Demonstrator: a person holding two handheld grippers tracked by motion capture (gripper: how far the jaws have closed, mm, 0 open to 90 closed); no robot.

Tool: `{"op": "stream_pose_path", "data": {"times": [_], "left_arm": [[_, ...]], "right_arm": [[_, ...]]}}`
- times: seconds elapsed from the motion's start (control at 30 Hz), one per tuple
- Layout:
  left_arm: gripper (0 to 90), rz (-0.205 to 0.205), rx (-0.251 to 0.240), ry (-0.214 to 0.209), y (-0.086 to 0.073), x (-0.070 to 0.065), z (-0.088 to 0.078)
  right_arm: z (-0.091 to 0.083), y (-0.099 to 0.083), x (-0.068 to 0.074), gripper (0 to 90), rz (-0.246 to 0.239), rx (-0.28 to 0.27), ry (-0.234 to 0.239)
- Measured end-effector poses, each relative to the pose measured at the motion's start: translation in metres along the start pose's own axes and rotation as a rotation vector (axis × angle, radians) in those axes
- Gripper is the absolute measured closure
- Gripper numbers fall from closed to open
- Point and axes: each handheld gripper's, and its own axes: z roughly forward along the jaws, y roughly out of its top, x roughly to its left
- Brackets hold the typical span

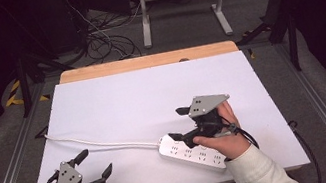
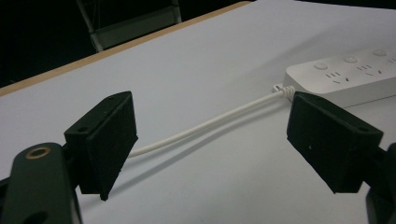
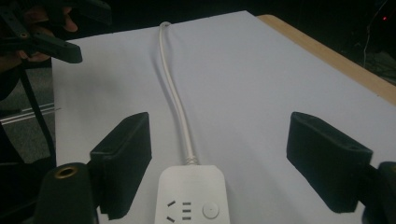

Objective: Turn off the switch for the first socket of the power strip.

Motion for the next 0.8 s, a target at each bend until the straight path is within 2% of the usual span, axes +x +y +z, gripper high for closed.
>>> {"op": "stream_pose_path", "data": {"times": [0.3, 0.37, 0.63, 0.8], "left_arm": [[16.4, -0.004, -0.004, 0.0, 0.0, 0.0, 0.0], [16.4, -0.002, -0.002, -0.002, 0.0, 0.0, -0.001], [16.4, 0.007, -0.002, 0.007, 0.001, 0.001, -0.001], [16.2, -0.005, -0.001, 0.005, 0.0, 0.001, -0.001]], "right_arm": [[-0.029, -0.013, -0.013, 18.1, 0.041, -0.065, -0.03], [-0.036, -0.022, -0.017, 17.2, 0.054, -0.089, -0.049], [-0.056, -0.051, -0.026, 16.6, 0.094, -0.121, -0.095], [-0.062, -0.065, -0.03, 16.6, 0.116, -0.123, -0.113]]}}
